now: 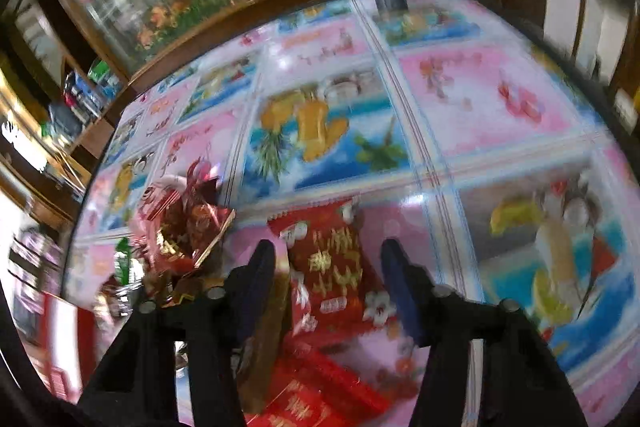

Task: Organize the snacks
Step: 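Grasp a red gold-lettered packet with left gripper while right grasps another red gold-lettered packet, then carry both red packets over the box and open both grippers to release, then grasp a small red flower-print packet with left gripper while right grasps the brown-gold bag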

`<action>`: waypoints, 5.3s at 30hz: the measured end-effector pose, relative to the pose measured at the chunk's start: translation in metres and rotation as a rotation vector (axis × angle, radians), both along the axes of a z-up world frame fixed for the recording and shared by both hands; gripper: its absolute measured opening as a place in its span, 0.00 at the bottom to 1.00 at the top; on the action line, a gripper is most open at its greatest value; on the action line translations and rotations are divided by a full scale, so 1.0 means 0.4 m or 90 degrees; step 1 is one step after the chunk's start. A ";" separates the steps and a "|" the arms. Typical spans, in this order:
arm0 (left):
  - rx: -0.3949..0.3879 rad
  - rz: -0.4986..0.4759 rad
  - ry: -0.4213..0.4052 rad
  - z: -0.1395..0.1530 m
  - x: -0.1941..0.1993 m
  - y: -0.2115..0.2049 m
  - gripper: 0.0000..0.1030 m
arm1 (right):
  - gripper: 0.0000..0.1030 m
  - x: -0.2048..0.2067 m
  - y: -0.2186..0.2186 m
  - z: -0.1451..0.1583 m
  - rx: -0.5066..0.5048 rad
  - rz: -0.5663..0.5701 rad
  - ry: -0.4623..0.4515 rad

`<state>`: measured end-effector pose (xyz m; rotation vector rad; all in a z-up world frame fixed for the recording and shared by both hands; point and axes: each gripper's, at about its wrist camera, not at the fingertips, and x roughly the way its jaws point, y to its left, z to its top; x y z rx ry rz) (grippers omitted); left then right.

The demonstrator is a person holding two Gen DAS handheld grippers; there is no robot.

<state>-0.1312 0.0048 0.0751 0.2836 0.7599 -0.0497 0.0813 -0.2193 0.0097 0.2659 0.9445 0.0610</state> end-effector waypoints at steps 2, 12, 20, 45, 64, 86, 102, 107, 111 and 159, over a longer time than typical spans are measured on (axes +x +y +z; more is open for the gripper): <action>-0.014 -0.036 0.002 0.005 0.036 -0.045 0.72 | 0.38 -0.007 0.010 -0.004 -0.050 0.019 0.002; -0.035 -0.175 0.085 -0.077 0.207 -0.264 0.72 | 0.33 -0.024 -0.144 0.026 0.058 -0.019 0.036; -0.063 -0.242 0.178 -0.153 0.274 -0.326 0.72 | 0.33 -0.044 -0.237 0.055 0.213 -0.066 0.006; -0.166 -0.159 0.181 -0.143 0.107 -0.170 0.47 | 0.33 -0.033 -0.205 0.046 0.230 -0.046 -0.013; -0.200 -0.063 0.172 -0.137 -0.018 0.031 0.18 | 0.33 -0.051 -0.050 0.020 0.224 0.056 -0.031; -0.134 -0.039 0.146 -0.169 0.004 -0.048 0.48 | 0.33 -0.062 -0.048 0.047 0.214 0.066 -0.058; -0.188 0.014 0.052 -0.043 -0.019 0.088 0.47 | 0.33 -0.104 0.040 0.099 0.256 0.162 -0.135; -0.168 0.071 -0.007 0.009 -0.029 0.181 0.47 | 0.32 -0.148 0.166 0.112 0.287 0.245 -0.135; -0.157 0.138 -0.027 0.014 -0.029 0.285 0.47 | 0.32 -0.192 0.312 0.109 0.306 0.321 -0.115; -0.106 0.065 0.041 -0.012 0.249 0.185 0.64 | 0.65 -0.143 0.233 0.010 0.048 0.318 -0.080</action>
